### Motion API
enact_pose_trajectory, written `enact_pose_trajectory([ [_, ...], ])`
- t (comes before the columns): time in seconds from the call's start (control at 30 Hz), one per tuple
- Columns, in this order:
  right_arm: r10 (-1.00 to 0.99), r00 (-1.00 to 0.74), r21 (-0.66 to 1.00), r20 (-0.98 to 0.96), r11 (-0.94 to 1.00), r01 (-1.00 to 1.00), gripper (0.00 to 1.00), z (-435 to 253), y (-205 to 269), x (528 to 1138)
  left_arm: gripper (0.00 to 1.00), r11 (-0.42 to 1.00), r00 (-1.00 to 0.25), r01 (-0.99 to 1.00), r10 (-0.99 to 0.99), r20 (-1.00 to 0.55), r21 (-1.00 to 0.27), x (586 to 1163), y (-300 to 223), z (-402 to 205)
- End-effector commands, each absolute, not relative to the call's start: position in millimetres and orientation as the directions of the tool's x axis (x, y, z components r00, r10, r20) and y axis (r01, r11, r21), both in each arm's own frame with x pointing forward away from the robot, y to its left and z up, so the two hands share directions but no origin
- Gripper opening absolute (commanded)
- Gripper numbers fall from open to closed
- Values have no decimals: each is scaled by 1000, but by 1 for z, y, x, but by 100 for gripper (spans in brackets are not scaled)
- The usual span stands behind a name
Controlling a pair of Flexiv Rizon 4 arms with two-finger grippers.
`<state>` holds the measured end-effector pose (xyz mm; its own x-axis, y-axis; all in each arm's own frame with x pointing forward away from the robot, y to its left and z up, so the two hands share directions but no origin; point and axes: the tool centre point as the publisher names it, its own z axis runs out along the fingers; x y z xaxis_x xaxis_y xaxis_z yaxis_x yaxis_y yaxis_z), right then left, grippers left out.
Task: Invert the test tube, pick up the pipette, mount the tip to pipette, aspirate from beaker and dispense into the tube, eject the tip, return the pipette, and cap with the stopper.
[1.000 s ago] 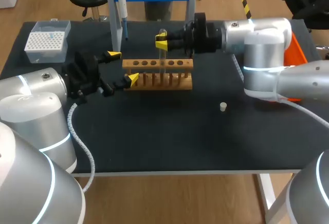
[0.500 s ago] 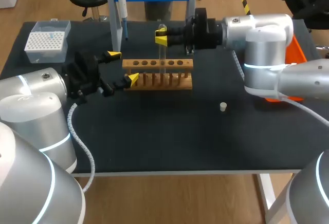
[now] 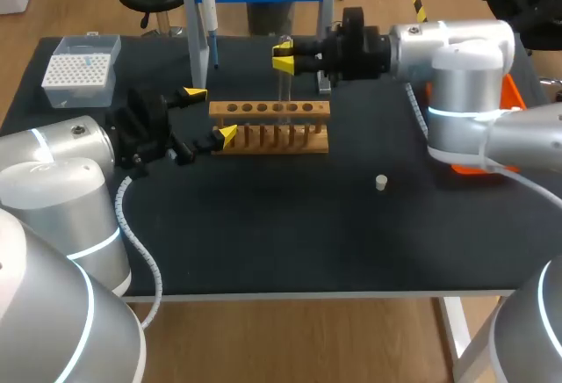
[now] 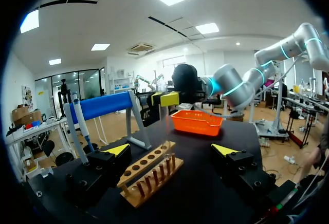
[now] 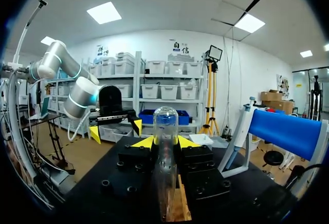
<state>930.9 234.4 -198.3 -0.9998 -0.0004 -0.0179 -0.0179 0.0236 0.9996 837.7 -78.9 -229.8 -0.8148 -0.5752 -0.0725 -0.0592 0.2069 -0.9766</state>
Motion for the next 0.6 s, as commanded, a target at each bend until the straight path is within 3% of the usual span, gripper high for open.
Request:
enact_pose_trajectory([
  [0.03,16,-1000,999,-18,31,-17,0,-193,222,917,100,205,-813,-57,-578,-74,-977,836,-79,-231],
  [0.6,35,-999,1000,17,24,17,0,-196,210,899,100,205,-813,-57,-578,-74,-977,836,-79,-231],
])
